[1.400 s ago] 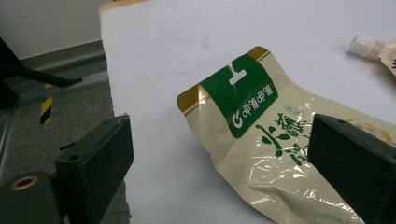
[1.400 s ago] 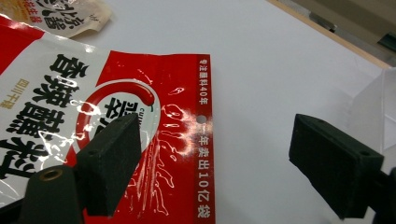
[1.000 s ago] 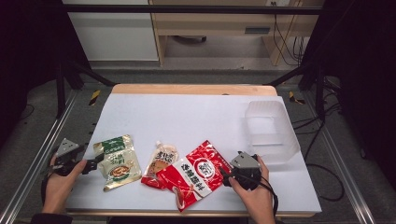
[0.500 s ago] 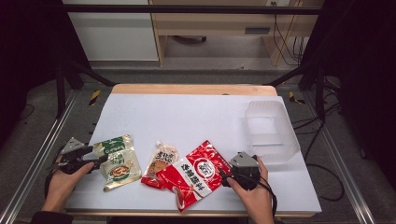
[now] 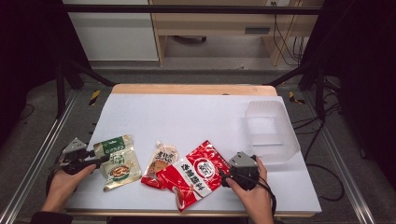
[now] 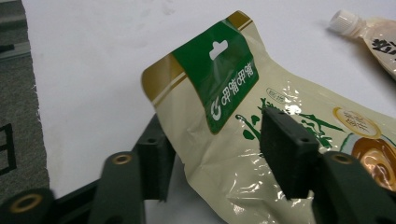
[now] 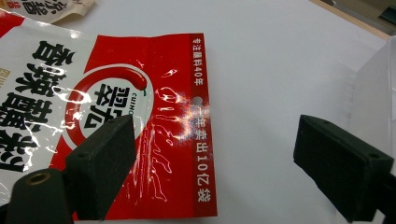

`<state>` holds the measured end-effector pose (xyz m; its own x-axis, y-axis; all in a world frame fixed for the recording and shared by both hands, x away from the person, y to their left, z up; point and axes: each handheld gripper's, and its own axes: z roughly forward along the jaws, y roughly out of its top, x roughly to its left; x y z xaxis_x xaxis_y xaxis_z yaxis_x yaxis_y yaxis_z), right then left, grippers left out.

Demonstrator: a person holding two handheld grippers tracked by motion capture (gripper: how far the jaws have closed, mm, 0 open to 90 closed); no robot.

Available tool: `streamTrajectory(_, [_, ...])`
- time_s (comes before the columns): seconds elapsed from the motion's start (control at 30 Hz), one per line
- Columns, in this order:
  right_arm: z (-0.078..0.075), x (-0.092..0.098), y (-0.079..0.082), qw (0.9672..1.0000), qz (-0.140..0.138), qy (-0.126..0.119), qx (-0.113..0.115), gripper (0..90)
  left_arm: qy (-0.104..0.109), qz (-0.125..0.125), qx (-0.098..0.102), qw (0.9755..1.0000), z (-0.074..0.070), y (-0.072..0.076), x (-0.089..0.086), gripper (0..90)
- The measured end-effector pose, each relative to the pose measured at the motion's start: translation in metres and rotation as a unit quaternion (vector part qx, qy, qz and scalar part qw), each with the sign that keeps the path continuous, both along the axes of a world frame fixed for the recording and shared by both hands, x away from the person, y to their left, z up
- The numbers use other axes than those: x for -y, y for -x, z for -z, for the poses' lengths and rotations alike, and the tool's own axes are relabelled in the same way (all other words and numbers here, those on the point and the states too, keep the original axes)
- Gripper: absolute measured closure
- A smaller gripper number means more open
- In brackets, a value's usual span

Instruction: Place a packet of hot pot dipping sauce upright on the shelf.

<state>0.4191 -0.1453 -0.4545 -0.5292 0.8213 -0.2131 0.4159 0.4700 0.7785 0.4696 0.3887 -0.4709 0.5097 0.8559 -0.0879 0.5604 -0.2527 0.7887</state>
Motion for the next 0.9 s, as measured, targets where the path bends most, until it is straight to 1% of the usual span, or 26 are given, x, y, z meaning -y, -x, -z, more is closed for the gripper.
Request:
streamTrajectory(0.03, [0.0,0.0,0.0,1.0,0.001,-0.001,-0.001,13.8,0.001,0.0,0.003,1.0,0.0,0.001,0.0,54.0])
streamTrajectory(0.1, [0.001,-0.001,0.001,1.0,0.001,0.003,-0.001,13.6,-0.009,-0.001,0.006,0.9999,-0.001,0.002,0.001,61.9])
streamTrajectory(0.17, [0.0,0.0,0.0,1.0,0.002,0.004,0.003,13.7,-0.01,0.003,0.008,0.9999,-0.003,0.003,0.001,67.9])
streamTrajectory(0.23, [-0.001,0.0,0.0,1.0,0.001,0.005,0.005,13.5,-0.014,0.007,0.01,0.9998,-0.004,0.005,0.0,76.1])
streamTrajectory(0.33, [-0.001,-0.001,0.001,1.0,0.001,0.008,0.005,13.4,-0.02,0.004,0.013,0.9997,-0.006,0.007,0.0,84.2])
streamTrajectory(0.4, [-0.001,-0.001,0.002,0.9999,0.002,0.012,0.005,13.4,-0.027,0.006,0.013,0.9995,-0.007,0.009,0.001,86.6])
streamTrajectory(0.5, [-0.001,-0.001,0.001,0.9999,0.002,0.016,0.003,13.4,-0.036,0.005,0.019,0.9991,-0.01,0.012,0.004,88.9])
streamTrajectory(0.57, [-0.001,-0.001,0.001,0.9999,0.001,0.016,0.003,13.3,-0.04,0.005,0.024,0.9989,-0.012,0.015,0.004,89.5])
streamTrajectory(0.63, [-0.001,-0.001,0.002,0.9998,0.003,0.021,0.004,13.0,-0.046,0.008,0.025,0.9986,-0.013,0.016,0.004,89.9])
streamTrajectory(0.77, [0.0,0.0,0.0,0.9997,0.005,0.024,0.003,12.7,-0.04,0.006,0.029,0.9988,-0.015,0.018,0.003,90.0])
streamTrajectory(0.8, [0.0,0.001,0.0,0.9997,0.005,0.024,0.002,12.6,-0.041,0.009,0.03,0.9987,-0.016,0.019,0.003,90.0])
streamTrajectory(0.87, [0.0,0.001,-0.001,0.9997,0.008,0.025,0.001,12.4,-0.037,0.007,0.04,0.9985,-0.018,0.02,0.004,90.0])
streamTrajectory(0.9, [0.0,0.001,-0.001,0.9996,0.005,0.027,0.003,12.3,-0.039,0.008,0.041,0.9983,-0.019,0.021,0.004,90.0])
